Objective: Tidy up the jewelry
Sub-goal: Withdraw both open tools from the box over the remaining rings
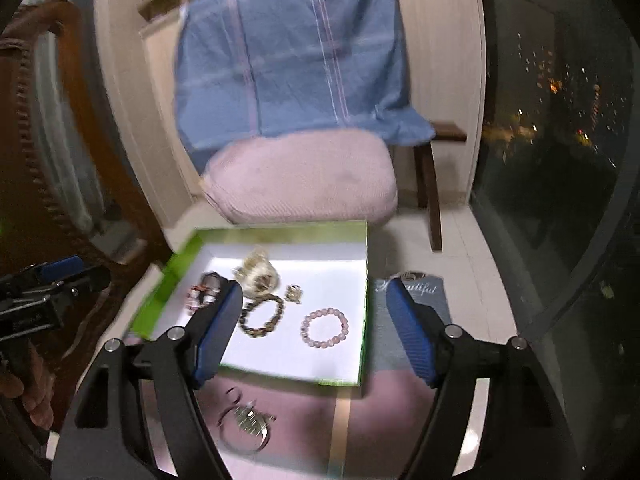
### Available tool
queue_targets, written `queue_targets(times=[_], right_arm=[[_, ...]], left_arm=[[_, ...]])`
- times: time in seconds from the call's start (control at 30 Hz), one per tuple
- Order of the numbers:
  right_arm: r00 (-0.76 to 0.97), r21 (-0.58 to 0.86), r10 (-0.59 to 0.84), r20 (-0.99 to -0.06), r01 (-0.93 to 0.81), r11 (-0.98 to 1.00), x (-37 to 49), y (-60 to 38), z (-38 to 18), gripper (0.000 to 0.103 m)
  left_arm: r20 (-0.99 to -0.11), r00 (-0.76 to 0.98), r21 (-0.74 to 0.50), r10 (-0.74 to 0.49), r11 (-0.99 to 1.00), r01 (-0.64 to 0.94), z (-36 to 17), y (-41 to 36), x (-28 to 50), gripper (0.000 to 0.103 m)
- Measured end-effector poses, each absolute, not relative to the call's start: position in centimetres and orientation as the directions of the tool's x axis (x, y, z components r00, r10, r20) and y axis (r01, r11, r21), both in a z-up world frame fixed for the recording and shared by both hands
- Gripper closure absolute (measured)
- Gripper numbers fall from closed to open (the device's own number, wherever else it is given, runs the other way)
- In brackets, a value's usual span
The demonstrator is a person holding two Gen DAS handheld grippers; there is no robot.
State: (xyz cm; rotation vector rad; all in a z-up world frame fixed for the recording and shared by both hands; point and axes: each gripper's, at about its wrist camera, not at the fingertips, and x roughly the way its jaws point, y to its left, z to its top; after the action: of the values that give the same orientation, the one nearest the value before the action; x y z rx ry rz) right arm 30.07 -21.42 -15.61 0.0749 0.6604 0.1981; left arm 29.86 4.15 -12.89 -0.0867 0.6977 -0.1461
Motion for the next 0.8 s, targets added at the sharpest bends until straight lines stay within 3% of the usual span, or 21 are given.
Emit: queue_targets(times=[0.13,0.3,0.63,0.8], right_arm=[[0.83,0.143,0.229,-0.509,-0.181,0.973,23.3,-22.7,-13.2,0.03],[0.855,0.144,0.223,-0.469,-0.175,0.974,16.9,-23.4,-13.4,0.03],[0.851,0.13,0.238,-0.469,-0.2,0.971,12.8,-22.8,-18.8,0.03],[0.836,0.157,0.244,-0.492,-0.19,0.969,13.4,-23.0,-19.4,0.03]], left_arm=[[-0.563,0.804,-0.147,-0.191,0.98,0.13,-11.4,4.8,23.4,0.013],[-0.524,0.833,-0.164,-0.179,0.981,0.108,-12.4,5.1,18.1,0.011],[-0.511,0.848,-0.124,-0.142,0.988,0.091,-17.1,3.9,15.8,0.01],[-0.553,0.82,-0.163,-0.147,0.984,0.067,-18.4,4.6,16.3,0.011]])
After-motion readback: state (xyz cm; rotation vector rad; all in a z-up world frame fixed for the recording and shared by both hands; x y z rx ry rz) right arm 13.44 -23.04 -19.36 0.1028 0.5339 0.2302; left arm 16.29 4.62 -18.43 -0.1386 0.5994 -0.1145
